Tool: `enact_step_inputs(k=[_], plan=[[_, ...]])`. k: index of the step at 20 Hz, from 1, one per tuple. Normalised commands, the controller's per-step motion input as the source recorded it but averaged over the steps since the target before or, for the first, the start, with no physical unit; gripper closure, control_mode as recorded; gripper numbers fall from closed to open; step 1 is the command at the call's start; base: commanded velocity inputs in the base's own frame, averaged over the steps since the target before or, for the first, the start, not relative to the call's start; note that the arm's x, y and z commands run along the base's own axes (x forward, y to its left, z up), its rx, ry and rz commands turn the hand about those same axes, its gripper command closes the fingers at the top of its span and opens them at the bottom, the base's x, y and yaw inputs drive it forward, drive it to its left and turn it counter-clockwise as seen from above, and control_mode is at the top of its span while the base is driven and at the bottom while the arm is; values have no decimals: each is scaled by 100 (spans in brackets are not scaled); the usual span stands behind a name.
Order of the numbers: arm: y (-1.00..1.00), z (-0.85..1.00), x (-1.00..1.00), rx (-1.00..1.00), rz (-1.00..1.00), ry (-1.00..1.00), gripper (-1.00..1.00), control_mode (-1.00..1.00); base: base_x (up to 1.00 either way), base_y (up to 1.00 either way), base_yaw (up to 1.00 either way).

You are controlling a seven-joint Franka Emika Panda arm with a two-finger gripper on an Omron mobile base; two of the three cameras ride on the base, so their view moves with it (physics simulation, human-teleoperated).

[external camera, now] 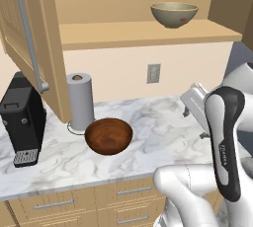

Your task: Open the cabinet. Pick the bowls from the counter and place them in the cabinet. Then close the cabinet.

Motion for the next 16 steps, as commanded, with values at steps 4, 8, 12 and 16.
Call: enact_step_inputs(k=[4,8,12,16], plan=[[36,-31,2,-8,28,0,-100,-100,0,0,0],[45,-38,28,-11,17,-7,-100,-100,0,0,0],[45,-35,42,-6,14,-5,-100,-100,0,0,0],[34,-42,43,-1,11,-1,-100,-100,0,0,0]])
